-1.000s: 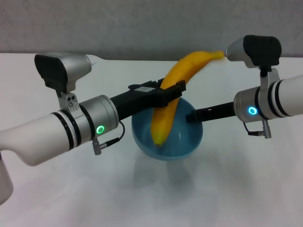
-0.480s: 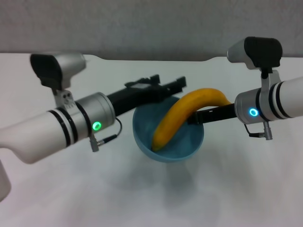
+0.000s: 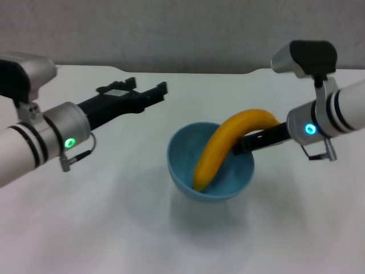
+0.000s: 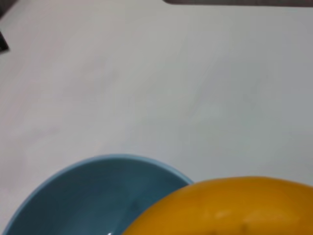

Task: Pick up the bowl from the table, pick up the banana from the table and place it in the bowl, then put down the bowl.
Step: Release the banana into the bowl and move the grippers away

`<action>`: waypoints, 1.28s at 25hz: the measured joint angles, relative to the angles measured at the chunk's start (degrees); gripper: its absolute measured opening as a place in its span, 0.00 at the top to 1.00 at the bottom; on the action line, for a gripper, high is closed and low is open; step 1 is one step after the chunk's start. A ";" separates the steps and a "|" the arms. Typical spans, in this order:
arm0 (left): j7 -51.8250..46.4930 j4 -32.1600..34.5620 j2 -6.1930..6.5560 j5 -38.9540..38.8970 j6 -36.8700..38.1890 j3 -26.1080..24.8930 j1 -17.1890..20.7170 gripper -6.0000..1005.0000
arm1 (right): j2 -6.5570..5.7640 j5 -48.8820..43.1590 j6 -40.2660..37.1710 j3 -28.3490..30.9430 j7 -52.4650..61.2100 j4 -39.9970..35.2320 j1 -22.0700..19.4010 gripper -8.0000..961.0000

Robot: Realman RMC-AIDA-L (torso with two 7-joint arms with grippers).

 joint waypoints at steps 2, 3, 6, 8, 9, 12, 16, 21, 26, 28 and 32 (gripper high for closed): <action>-0.81 -0.25 0.22 2.52 0.03 -1.32 0.28 0.11 | -0.89 -2.05 1.45 1.49 0.10 -2.22 2.04 0.94; -1.00 -0.35 0.20 3.61 0.17 -1.99 0.36 0.11 | -1.30 -2.96 1.91 2.26 0.02 -3.31 2.77 0.94; -1.28 -0.35 -0.07 6.07 0.55 -4.01 0.55 0.11 | -2.27 -4.34 2.65 3.38 -0.55 -6.07 4.72 0.94; -1.64 -0.31 -0.10 6.78 0.67 -4.73 0.84 0.11 | -2.74 -4.75 3.23 3.43 -1.41 -8.47 6.48 0.94; -1.96 -0.28 -0.07 7.22 0.81 -5.04 1.01 0.11 | -2.77 -4.78 3.38 3.43 -1.95 -9.69 7.40 0.93; -2.39 -0.11 0.05 8.21 1.11 -6.12 1.52 0.11 | -2.38 -4.80 3.41 3.39 -3.14 -11.61 8.80 0.93; -2.17 -0.39 -0.17 8.76 1.02 -8.22 2.93 0.11 | -0.55 -5.89 3.13 2.98 -3.85 -11.91 9.12 0.93; -2.08 -0.54 -0.24 8.80 0.82 -8.80 4.01 0.11 | 1.69 -10.16 2.61 3.07 -3.70 -12.17 8.72 0.93; -2.01 -0.47 -0.27 8.68 0.60 -9.24 4.27 0.11 | 1.85 -10.82 2.34 3.15 -3.69 -13.10 8.13 0.92; -1.98 -0.26 -0.30 8.70 0.53 -9.58 4.39 0.11 | 1.86 -10.84 2.00 3.12 -3.70 -13.11 8.07 0.92; -1.94 -0.17 -0.32 8.77 0.49 -9.70 4.50 0.11 | 2.01 -10.87 1.48 2.98 -3.80 -13.33 8.05 0.92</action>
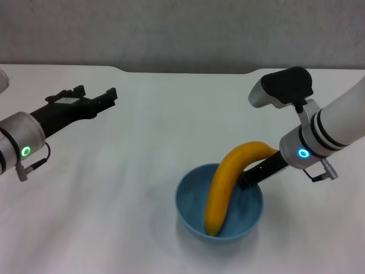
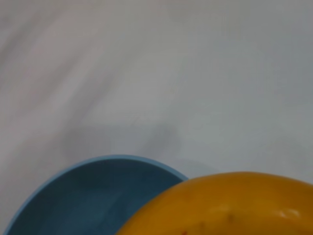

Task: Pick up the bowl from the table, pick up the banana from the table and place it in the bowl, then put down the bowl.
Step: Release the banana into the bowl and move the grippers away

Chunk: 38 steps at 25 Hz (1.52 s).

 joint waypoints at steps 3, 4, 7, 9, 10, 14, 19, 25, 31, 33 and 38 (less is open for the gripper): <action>0.08 -0.06 0.00 0.02 0.00 0.00 0.34 0.11 | 0.12 -0.03 -0.39 -0.02 -0.03 -0.06 -0.36 0.91; 0.11 -0.13 0.00 0.02 0.00 0.01 0.42 0.11 | 0.12 -0.04 -0.41 -0.03 -0.03 -0.06 -0.54 0.91; 0.13 -0.18 0.02 0.04 0.00 0.01 0.47 0.11 | 0.12 -0.06 -0.50 -0.07 -0.03 -0.04 -0.75 0.91; 0.14 -0.08 0.03 0.04 0.00 0.01 0.49 0.11 | 0.12 -0.07 -0.86 -0.28 -0.02 -0.07 -0.76 0.91; 0.15 -0.03 0.03 0.04 0.00 0.01 0.52 0.11 | 0.11 -0.07 -1.09 -0.42 0.02 -0.08 -0.76 0.91; 0.16 0.03 0.04 0.04 0.05 0.01 0.64 0.11 | 0.11 -0.07 -1.72 -0.72 0.24 0.01 -0.84 0.91; 0.17 0.03 0.03 0.04 0.02 0.01 0.66 0.11 | 0.19 -0.07 -1.77 -0.70 0.16 0.29 -1.12 0.90; 0.17 0.03 -0.05 -0.05 0.00 0.01 1.08 0.11 | 0.26 -0.07 -1.83 -0.76 -0.08 0.38 -1.20 0.77; 0.17 0.03 -0.05 -0.14 0.00 0.01 1.53 0.11 | 0.42 -0.07 -1.13 -2.47 -0.14 3.54 -2.70 0.47; 0.21 0.03 -0.05 -0.14 0.00 -0.16 1.80 0.11 | 0.46 -0.07 -0.82 -2.99 0.00 4.74 -3.28 0.41; 0.26 0.03 0.01 -0.23 0.00 -0.52 2.23 0.11 | 0.55 0.11 1.41 -3.83 0.77 10.82 -6.46 0.27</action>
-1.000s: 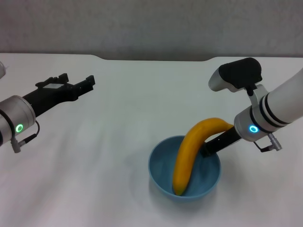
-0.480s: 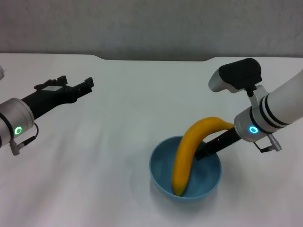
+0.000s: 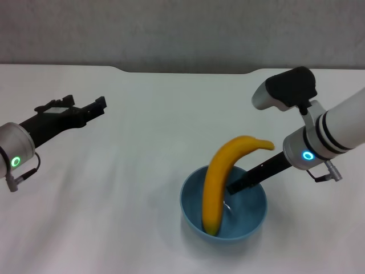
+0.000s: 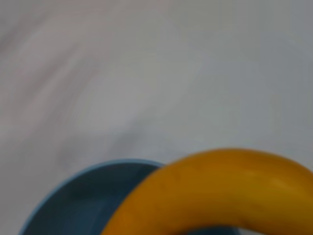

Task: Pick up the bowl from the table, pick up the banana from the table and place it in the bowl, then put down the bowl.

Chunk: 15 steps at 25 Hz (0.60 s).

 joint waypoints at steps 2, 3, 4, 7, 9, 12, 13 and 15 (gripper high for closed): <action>0.00 0.00 0.02 -0.03 0.00 -0.21 0.27 0.11 | -0.04 -0.05 1.57 -0.01 0.93 3.30 -1.77 0.22; 0.00 0.00 0.02 -0.02 -0.01 -0.48 0.39 0.11 | -0.04 -0.12 2.51 -0.02 1.34 5.23 -2.76 0.19; 0.00 0.00 0.01 -0.02 -0.04 -0.68 0.51 0.11 | -0.06 -0.16 3.41 -0.02 1.75 7.28 -3.90 0.16; 0.00 0.00 -0.02 -0.17 -0.15 -1.41 1.18 0.11 | -0.18 -1.46 6.67 -0.02 3.88 14.84 -8.59 0.08; 0.00 0.00 -0.02 -0.19 -0.15 -1.44 1.33 0.11 | -0.18 -2.29 7.42 -0.02 4.56 17.04 -9.74 0.08; 0.00 0.00 -0.04 -0.21 -0.18 -1.60 1.65 0.11 | -0.13 -4.42 9.46 -0.02 6.05 23.57 -13.06 0.08; 0.00 0.00 -0.04 -0.21 -0.20 -1.84 1.78 0.11 | -0.12 -4.90 10.18 0.01 6.38 25.90 -14.34 0.08; 0.00 -0.01 -0.05 -0.21 -0.29 -2.26 1.98 0.11 | -0.11 -5.26 11.16 0.03 6.68 31.27 -16.97 0.08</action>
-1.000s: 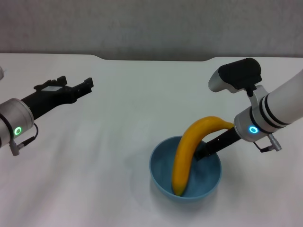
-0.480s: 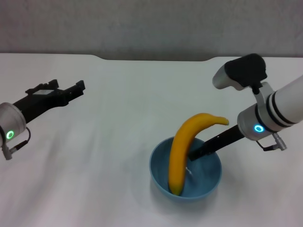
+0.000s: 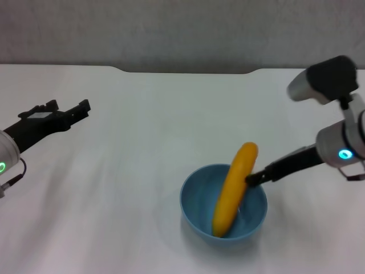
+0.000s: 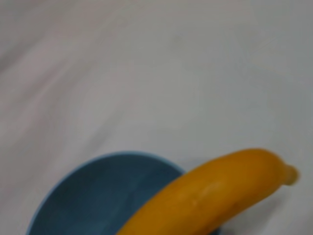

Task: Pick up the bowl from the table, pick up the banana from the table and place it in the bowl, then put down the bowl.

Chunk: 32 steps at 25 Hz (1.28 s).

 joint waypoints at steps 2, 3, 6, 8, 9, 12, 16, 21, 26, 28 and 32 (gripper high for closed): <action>0.20 0.00 -0.02 0.00 -0.29 -0.40 0.21 0.11 | -0.04 -0.30 0.21 0.22 0.19 5.75 -3.38 0.08; 0.40 0.00 -0.03 -0.03 -0.53 -0.58 0.29 0.11 | -0.05 -0.53 -0.36 0.51 0.18 11.08 -6.97 0.08; 2.05 0.33 -0.18 -1.43 -2.29 -1.85 0.72 0.11 | -0.03 -0.30 -2.39 0.46 -0.34 16.11 -10.36 0.08; 3.55 1.39 -0.22 -3.55 -3.32 -2.19 0.77 0.11 | 0.04 1.34 -5.88 -0.05 -1.80 19.26 -13.62 0.09; 4.57 2.02 -0.22 -4.47 -3.73 -2.20 0.77 0.11 | 0.09 2.95 -7.95 -0.34 -3.06 20.00 -15.15 0.09; 8.38 3.21 -0.25 -6.14 -4.71 -2.22 0.75 0.11 | 0.13 12.04 -14.20 -0.79 -9.60 20.16 -19.31 0.09; 16.44 6.36 -0.40 -11.29 -6.26 -2.00 0.78 0.11 | 0.04 27.45 -19.91 -0.86 -24.11 17.25 -24.14 0.09; 30.89 14.75 -0.40 -22.21 -13.29 -2.13 -0.33 0.11 | 0.04 45.69 -20.74 -0.99 -42.87 7.79 -25.30 0.10; 44.71 25.37 -0.60 -33.44 -23.61 -2.11 -2.68 0.11 | 0.00 64.77 -17.09 -0.66 -65.14 -4.64 -25.13 0.10; 46.80 28.52 -0.63 -36.51 -25.87 -2.03 -3.70 0.11 | -0.07 72.61 -12.31 0.33 -72.95 -10.16 -24.84 0.10; 48.12 30.64 -0.81 -38.34 -26.90 -1.53 -4.48 0.11 | -0.08 87.60 -2.23 2.69 -85.81 -21.83 -24.67 0.10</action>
